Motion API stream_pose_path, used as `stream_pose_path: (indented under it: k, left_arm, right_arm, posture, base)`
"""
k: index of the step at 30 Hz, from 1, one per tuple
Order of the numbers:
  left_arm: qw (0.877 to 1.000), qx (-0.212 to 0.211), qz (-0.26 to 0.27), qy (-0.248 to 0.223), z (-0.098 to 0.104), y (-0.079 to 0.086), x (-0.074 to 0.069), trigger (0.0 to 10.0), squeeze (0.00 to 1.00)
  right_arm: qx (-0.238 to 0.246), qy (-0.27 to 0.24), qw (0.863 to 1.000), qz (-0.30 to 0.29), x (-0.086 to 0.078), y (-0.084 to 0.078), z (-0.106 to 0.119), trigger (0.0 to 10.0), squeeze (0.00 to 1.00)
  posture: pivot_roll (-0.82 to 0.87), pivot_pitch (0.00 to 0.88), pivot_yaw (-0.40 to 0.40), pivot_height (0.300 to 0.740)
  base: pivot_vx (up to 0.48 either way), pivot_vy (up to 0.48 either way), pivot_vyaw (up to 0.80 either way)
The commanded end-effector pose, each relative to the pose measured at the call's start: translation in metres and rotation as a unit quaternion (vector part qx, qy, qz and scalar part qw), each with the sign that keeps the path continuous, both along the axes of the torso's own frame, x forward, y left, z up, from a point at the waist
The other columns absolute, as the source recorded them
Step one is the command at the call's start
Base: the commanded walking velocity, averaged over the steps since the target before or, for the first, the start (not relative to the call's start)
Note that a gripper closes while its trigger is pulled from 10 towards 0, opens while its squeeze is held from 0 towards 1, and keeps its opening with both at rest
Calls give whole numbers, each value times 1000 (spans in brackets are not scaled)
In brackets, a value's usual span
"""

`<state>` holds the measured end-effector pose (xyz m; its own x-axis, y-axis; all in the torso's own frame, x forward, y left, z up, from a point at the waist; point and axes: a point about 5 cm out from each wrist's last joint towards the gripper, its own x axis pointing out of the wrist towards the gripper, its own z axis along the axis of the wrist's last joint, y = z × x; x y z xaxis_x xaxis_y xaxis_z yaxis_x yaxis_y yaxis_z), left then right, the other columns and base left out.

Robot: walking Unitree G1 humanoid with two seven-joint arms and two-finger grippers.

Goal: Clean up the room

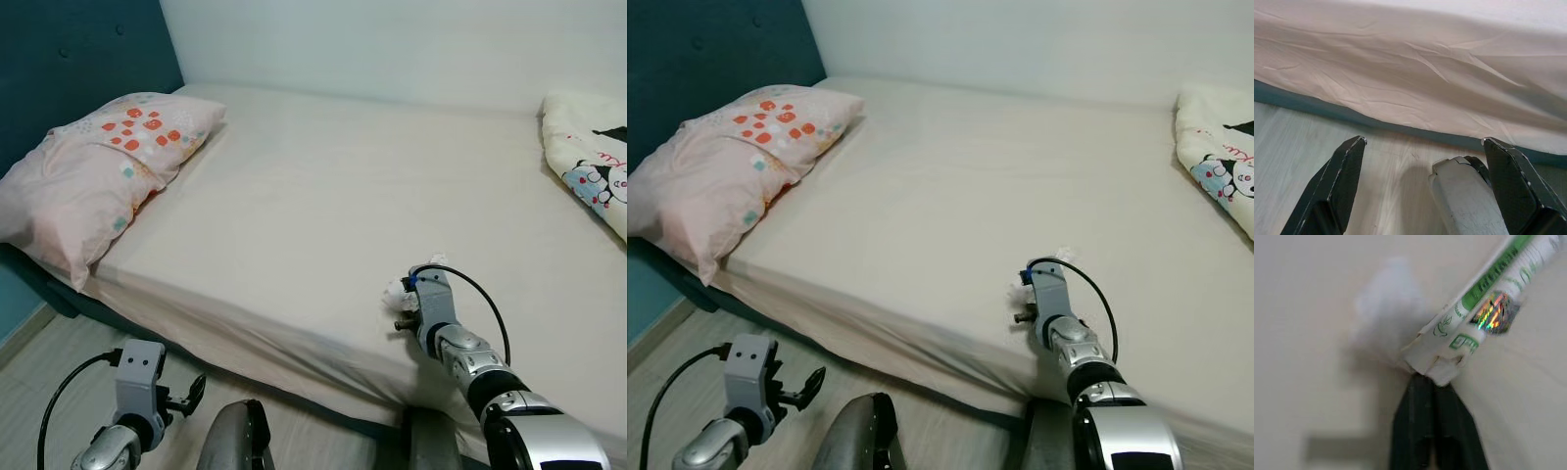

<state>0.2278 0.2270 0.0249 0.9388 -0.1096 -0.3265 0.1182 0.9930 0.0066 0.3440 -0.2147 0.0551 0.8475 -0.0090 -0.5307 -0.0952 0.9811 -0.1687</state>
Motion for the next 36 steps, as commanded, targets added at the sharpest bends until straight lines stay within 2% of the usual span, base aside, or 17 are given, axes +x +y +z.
stream_pose_path:
  k: [1, 4, 5, 10, 15, 18, 19, 20, 21, 22, 24, 27, 30, 31, 32, 36]
  left_arm:
    - [1000, -5, 2, 13, -4, 0, -4, 10000, 0]
    - [1000, -5, 5, 12, -4, -1, -1, 10000, 0]
    - [1000, -7, 7, 8, -3, -3, 4, 10000, 0]
    - [1000, -9, 7, 4, -3, -6, 10, 10000, 0]
    - [1000, -13, 15, -1, -2, -10, 21, 10000, 0]
    - [1000, -13, 18, -2, -3, -10, 24, 10000, 0]
    - [1000, -14, 21, -5, -2, -11, 27, 10000, 0]
    - [1000, -14, 21, -5, -2, -11, 27, 10000, 0]
    - [1000, -16, 23, -8, -2, -12, 32, 10000, 0]
    - [1000, -16, 23, -8, -2, -12, 32, 10000, 0]
    - [999, -21, 24, -15, 0, -16, 40, 10000, 0]
    - [999, -24, 23, -19, 1, -20, 45, 10000, 0]
    - [999, -34, 19, -31, 5, -30, 58, 10000, 0]
    - [999, -34, 19, -31, 5, -30, 58, 10000, 0]
    - [998, -40, 18, -35, 8, -35, 65, 10000, 0]
    - [998, -43, 17, -38, 9, -39, 68, 10000, 0]
  right_arm:
    - [-2, 30, 1000, -8, -8, -3, -12, 0, 0]
    - [-3, 30, 1000, -8, -11, -6, -13, 0, 0]
    - [14, 18, 1000, -7, -11, -5, -13, 0, 0]
    - [54, -6, 999, 5, -7, 3, -9, 0, 0]
    - [72, -70, 995, 5, 4, 9, 8, 0, 0]
    - [74, -94, 993, 1, 9, 9, 17, 0, 0]
    - [72, -123, 990, -4, 15, 6, 29, 0, 0]
    - [72, -123, 990, -4, 15, 6, 29, 0, 0]
    - [71, -152, 986, -8, 21, 4, 42, 0, 0]
    - [71, -152, 986, -8, 21, 4, 42, 0, 0]
    - [59, -193, 979, -5, 30, 0, 62, 0, 0]
    - [58, -209, 976, -2, 33, -1, 71, 0, 0]
    - [52, -246, 968, 15, 39, 1, 91, 0, 0]
    - [52, -246, 968, 15, 39, 1, 91, 0, 0]
    - [45, -250, 967, 25, 41, 5, 94, 0, 0]
    - [35, -245, 969, 28, 41, 6, 92, 0, 0]
  posture:
    - [129, 168, 71, 453]
    - [124, 144, 62, 453]
    - [118, 121, 59, 453]
    - [115, 105, 52, 453]
    - [112, 60, 36, 453]
    - [109, 34, 30, 453]
    - [103, 14, 27, 453]
    - [103, 14, 27, 453]
    - [95, 0, 24, 453]
    - [95, 0, 24, 453]
    - [88, 0, 23, 453]
    - [81, 0, 20, 453]
    - [65, 0, 15, 453]
    - [65, 0, 15, 453]
    - [52, 0, 11, 453]
    - [50, 0, 12, 453]
  base:
    - [0, 0, 0]
    - [0, 0, 0]
    - [0, 0, 0]
    - [0, 0, 0]
    - [0, 0, 0]
    - [0, 0, 0]
    - [0, 0, 0]
    - [0, 0, 0]
    - [0, 0, 0]
    - [0, 0, 0]
    - [0, 0, 0]
    - [0, 0, 0]
    - [0, 0, 0]
    - [0, 0, 0]
    - [0, 0, 0]
    - [0, 0, 0]
